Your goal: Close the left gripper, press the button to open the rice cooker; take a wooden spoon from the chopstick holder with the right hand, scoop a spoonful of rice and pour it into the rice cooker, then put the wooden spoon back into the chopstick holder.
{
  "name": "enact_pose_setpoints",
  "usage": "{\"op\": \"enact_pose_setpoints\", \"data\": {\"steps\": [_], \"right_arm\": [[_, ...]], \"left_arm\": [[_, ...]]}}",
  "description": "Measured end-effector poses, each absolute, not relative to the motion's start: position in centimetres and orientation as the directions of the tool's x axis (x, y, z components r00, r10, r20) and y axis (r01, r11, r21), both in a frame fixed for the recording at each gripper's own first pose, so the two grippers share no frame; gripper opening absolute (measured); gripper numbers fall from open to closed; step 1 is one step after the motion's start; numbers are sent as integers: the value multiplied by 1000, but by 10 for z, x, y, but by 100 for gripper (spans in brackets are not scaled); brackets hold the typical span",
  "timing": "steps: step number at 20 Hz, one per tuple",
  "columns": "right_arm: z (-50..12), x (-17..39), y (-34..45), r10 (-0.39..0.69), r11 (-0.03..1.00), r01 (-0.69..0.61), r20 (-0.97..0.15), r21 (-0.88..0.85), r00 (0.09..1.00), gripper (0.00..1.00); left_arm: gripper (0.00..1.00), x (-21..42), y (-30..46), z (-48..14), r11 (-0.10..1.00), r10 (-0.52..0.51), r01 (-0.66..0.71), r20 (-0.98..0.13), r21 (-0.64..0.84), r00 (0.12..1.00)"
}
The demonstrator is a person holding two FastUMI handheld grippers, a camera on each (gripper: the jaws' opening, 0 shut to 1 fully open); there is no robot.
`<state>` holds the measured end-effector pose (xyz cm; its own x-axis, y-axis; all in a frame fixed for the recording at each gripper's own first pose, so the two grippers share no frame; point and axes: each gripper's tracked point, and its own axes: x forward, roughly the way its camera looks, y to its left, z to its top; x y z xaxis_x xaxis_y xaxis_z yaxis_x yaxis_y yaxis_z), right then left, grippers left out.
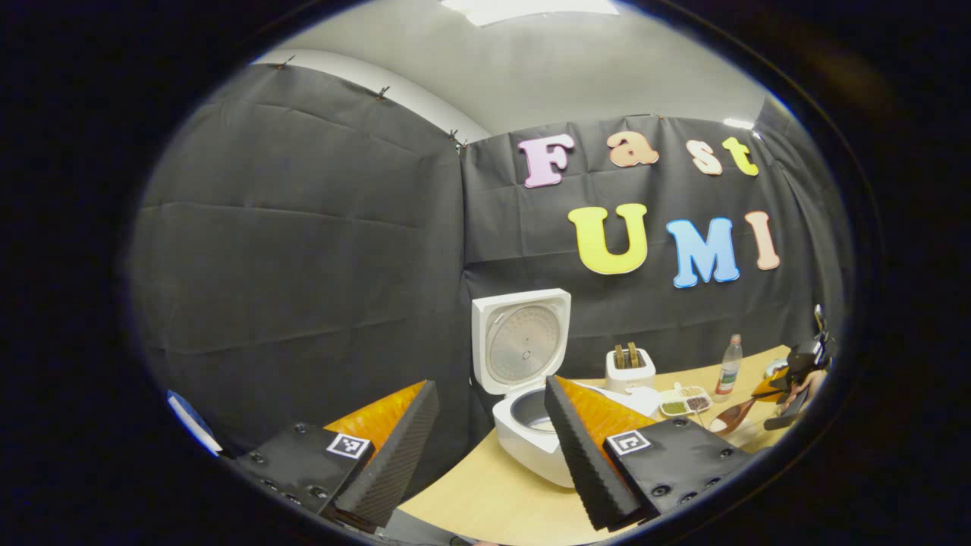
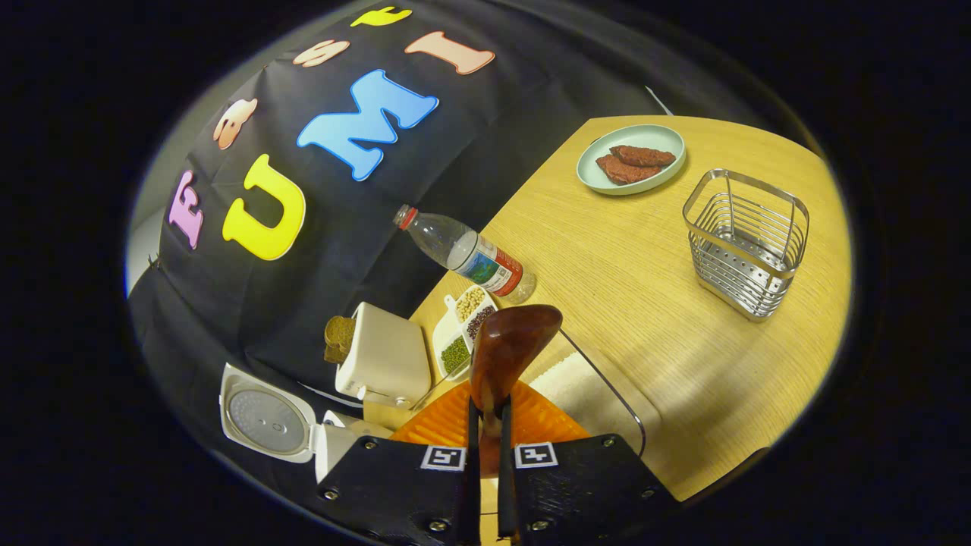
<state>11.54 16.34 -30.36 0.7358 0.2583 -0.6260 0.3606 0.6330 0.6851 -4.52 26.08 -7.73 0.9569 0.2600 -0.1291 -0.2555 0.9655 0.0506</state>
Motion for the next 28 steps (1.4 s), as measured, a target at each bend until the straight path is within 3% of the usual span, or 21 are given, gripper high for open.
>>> {"op": "enact_pose_setpoints", "data": {"steps": [5, 14, 28], "right_arm": [[-258, 130, 180, 343, 506, 347, -553, 790, 759, 9], [-192, 153, 251, 483, 408, 228, -421, 884, 768, 9], [-173, 177, 411, 641, 440, 74, -371, 895, 672, 9]], "left_arm": [[99, -43, 257, -80, 968, 253, -251, -122, 30, 960], [98, -54, 291, -97, 948, 312, -318, -142, -20, 939], [97, -136, 384, -107, 836, 540, -549, -163, -6, 825]]}}
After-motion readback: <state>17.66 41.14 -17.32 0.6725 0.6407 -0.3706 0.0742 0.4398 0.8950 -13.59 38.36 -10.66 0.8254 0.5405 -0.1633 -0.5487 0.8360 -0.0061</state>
